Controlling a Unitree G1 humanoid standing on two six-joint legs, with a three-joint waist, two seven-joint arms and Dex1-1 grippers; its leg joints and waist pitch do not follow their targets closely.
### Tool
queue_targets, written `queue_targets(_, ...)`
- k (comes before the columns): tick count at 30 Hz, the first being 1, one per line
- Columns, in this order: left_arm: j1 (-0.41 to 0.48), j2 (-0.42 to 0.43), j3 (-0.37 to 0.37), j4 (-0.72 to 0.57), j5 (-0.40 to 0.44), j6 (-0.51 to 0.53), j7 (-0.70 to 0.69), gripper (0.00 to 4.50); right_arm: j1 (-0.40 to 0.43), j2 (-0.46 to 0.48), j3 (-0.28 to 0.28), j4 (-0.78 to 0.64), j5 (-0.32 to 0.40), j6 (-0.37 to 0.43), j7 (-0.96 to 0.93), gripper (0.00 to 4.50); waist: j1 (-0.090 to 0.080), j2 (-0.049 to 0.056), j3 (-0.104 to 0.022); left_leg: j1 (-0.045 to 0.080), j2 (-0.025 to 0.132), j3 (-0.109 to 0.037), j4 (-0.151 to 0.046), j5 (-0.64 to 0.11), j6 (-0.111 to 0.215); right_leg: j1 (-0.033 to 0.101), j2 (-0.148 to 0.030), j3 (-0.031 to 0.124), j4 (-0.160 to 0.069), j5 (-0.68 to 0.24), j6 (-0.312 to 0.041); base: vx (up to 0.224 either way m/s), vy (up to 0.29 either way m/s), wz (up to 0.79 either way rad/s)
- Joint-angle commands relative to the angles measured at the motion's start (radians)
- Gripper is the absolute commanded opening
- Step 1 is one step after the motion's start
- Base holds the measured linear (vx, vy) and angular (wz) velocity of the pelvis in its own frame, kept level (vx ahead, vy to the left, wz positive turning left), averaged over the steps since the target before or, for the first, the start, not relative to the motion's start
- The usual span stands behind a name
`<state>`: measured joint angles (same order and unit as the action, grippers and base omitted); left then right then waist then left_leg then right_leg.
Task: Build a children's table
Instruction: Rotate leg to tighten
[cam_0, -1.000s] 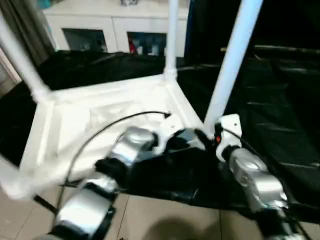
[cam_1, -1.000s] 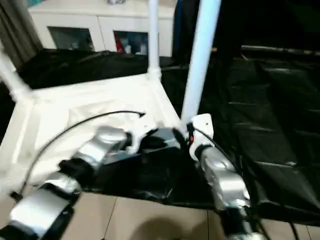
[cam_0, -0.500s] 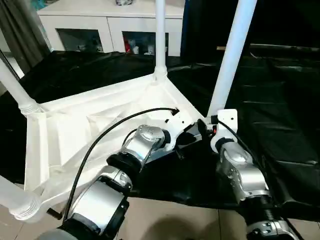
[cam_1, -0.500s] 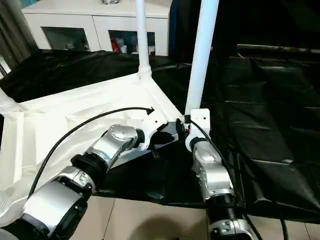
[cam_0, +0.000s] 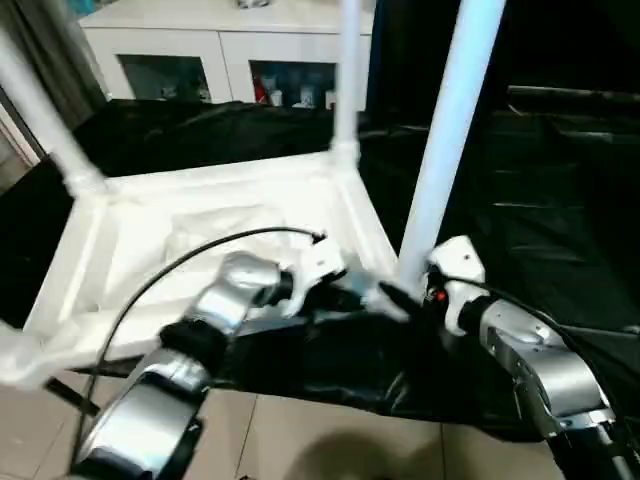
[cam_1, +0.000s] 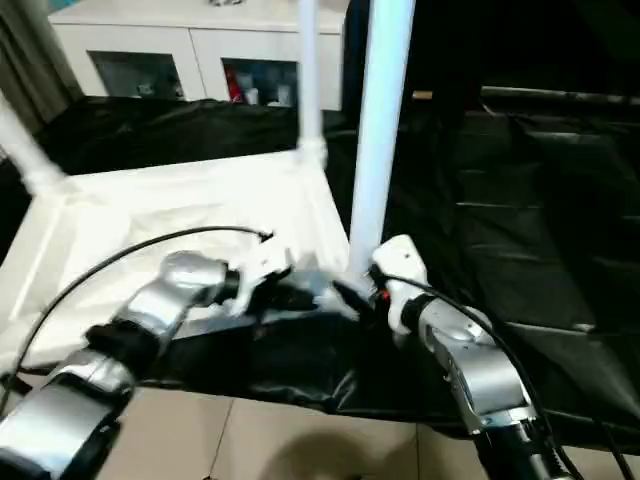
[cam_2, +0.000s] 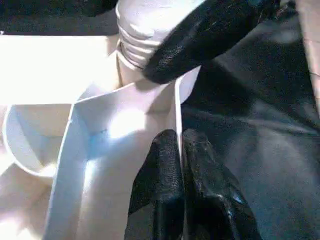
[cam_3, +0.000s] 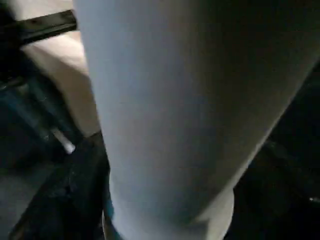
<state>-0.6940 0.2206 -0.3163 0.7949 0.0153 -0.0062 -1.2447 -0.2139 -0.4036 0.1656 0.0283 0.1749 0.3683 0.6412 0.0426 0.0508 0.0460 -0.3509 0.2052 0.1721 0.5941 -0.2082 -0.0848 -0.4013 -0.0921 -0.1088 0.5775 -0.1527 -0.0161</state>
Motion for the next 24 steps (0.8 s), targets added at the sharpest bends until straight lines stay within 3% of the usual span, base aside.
queue_targets(1, 0.007, 0.007, -0.017, -0.034, -0.014, -0.008, -0.061, 0.00, 0.006, -0.027, -0.005, -0.026, 0.011, 0.017, 0.041, 3.83, 0.002, -0.014, -0.062, -0.002, 0.023, -0.001, -0.070, -0.177, 0.094, 0.059, -0.056, 0.051, -0.071, -0.301, -0.194, 0.000, 0.000, 0.00)
queue_targets(4, 0.013, 0.030, -0.003, -0.042, -0.013, -0.008, -0.070, 0.00, 0.014, -0.064, 0.004, -0.056, 0.031, 0.040, 0.088, 3.83, 0.007, -0.019, -0.063, -0.005, 0.022, -0.002, -0.069, -0.159, 0.090, 0.063, -0.056, 0.052, -0.069, -0.299, -0.186, 0.000, 0.000, 0.00)
queue_targets(9, 0.018, 0.040, 0.003, -0.051, -0.015, -0.006, -0.074, 0.00, 0.013, -0.075, 0.007, -0.055, 0.027, 0.044, 0.105, 3.83, 0.011, -0.019, -0.063, -0.004, 0.022, 0.000, -0.068, -0.146, 0.089, 0.059, -0.057, 0.052, -0.069, -0.305, -0.181, 0.000, 0.000, 0.00)
queue_targets(10, 0.022, 0.044, 0.003, -0.061, -0.017, -0.001, -0.073, 0.00, 0.012, -0.071, 0.006, -0.049, 0.027, 0.043, 0.105, 3.54, 0.011, -0.019, -0.063, -0.005, 0.022, -0.001, -0.068, -0.145, 0.086, 0.060, -0.057, 0.052, -0.068, -0.306, -0.180, 0.000, 0.000, 0.00)
queue_targets(13, 0.022, 0.045, 0.004, -0.064, -0.021, 0.002, -0.069, 0.00, 0.006, -0.059, 0.002, -0.041, 0.036, 0.045, 0.104, 3.44, 0.011, -0.021, -0.063, -0.006, 0.022, -0.001, -0.068, -0.139, 0.086, 0.060, -0.056, 0.051, -0.067, -0.305, -0.177, 0.000, 0.000, 0.00)
queue_targets(14, 0.022, 0.045, 0.004, -0.063, -0.021, 0.003, -0.069, 0.00, 0.004, -0.057, 0.004, -0.040, 0.034, 0.044, 0.103, 3.19, 0.011, -0.021, -0.063, -0.006, 0.021, -0.001, -0.068, -0.140, 0.085, 0.060, -0.056, 0.051, -0.068, -0.306, -0.176, 0.000, 0.000, 0.00)
queue_targets(21, 0.025, 0.045, 0.004, -0.072, -0.021, 0.010, -0.068, 0.00, 0.009, -0.056, 0.013, -0.045, 0.030, 0.052, 0.111, 2.80, 0.011, -0.022, -0.063, -0.006, 0.020, -0.001, -0.068, -0.136, 0.083, 0.060, -0.056, 0.051, -0.068, -0.313, -0.170, 0.000, 0.000, 0.00)
queue_targets(24, 0.028, 0.043, 0.002, -0.076, -0.018, 0.019, -0.051, 0.00, 0.013, -0.021, -0.007, -0.028, 0.035, 0.057, 0.068, 2.75, 0.009, -0.021, -0.063, -0.007, 0.021, -0.001, -0.068, -0.131, 0.083, 0.060, -0.056, 0.051, -0.066, -0.301, -0.174, 0.000, 0.000, 0.00)
